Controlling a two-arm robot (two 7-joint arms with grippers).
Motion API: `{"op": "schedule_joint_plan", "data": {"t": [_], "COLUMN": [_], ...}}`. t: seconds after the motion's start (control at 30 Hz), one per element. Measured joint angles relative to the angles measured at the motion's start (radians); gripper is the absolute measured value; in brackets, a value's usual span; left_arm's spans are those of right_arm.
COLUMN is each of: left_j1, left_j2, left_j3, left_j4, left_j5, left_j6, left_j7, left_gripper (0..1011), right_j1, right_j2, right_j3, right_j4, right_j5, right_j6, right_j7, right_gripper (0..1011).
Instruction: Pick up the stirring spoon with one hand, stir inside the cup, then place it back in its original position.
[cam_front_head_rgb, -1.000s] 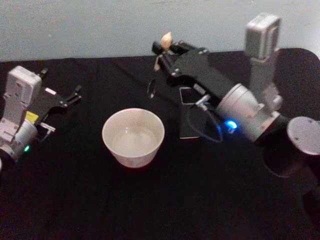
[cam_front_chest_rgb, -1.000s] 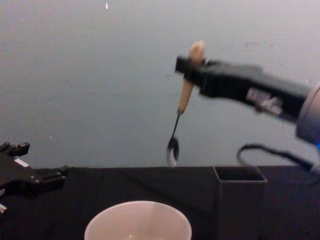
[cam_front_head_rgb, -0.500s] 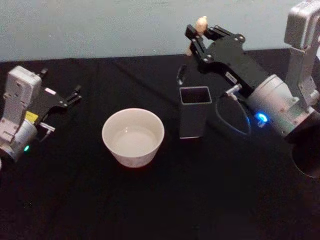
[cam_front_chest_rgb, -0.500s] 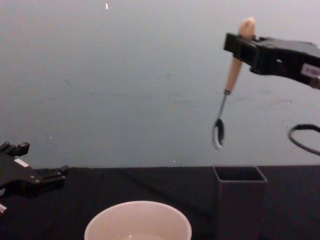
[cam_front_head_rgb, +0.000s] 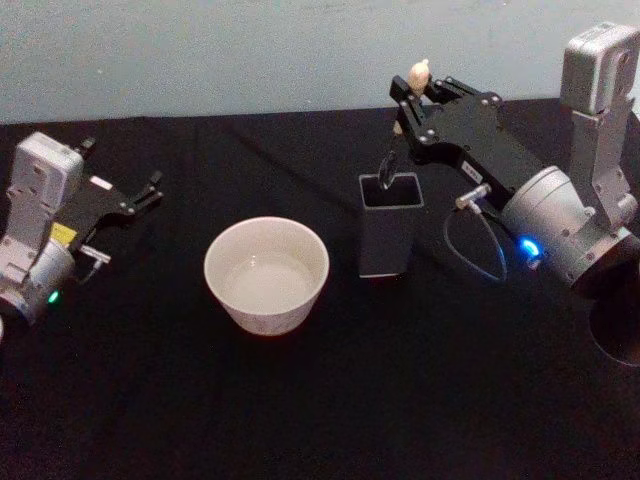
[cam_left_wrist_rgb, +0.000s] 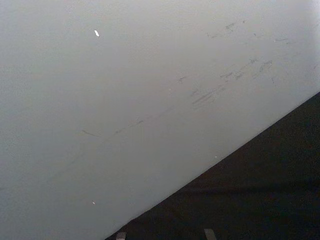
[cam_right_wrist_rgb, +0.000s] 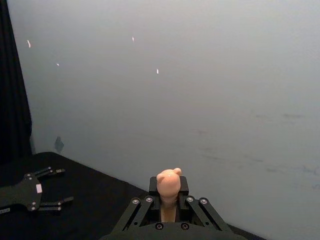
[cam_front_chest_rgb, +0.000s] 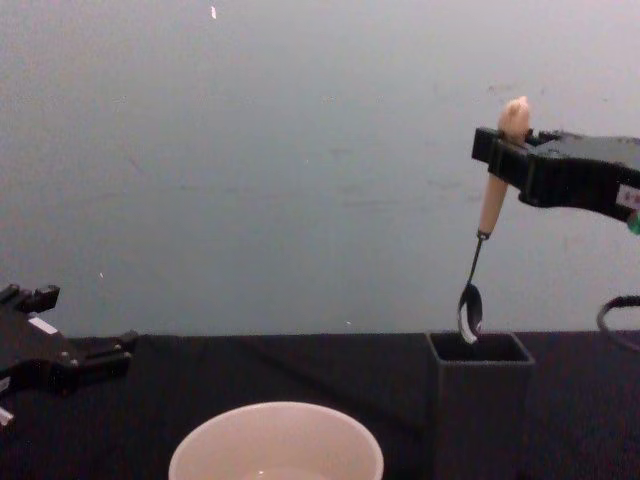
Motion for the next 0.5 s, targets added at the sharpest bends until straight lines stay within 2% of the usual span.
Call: {"op": "schedule_joint_plan", "data": {"t": [0.5], "left_j1": [0.0], "left_j2": [0.0], "left_j3": [0.0], "left_j4": [0.0], "left_j5": [0.0], "left_j6": [0.0], "left_j7": [0.0], "left_gripper": [1001], "right_j1": [-0.001], "right_j2": [-0.014], "right_j3": [-0.008], "right_j4": [0.042], "right_j5": [-0.019], "right_j6": [0.035], "right_j7": [0.004], "right_gripper": [200]}}
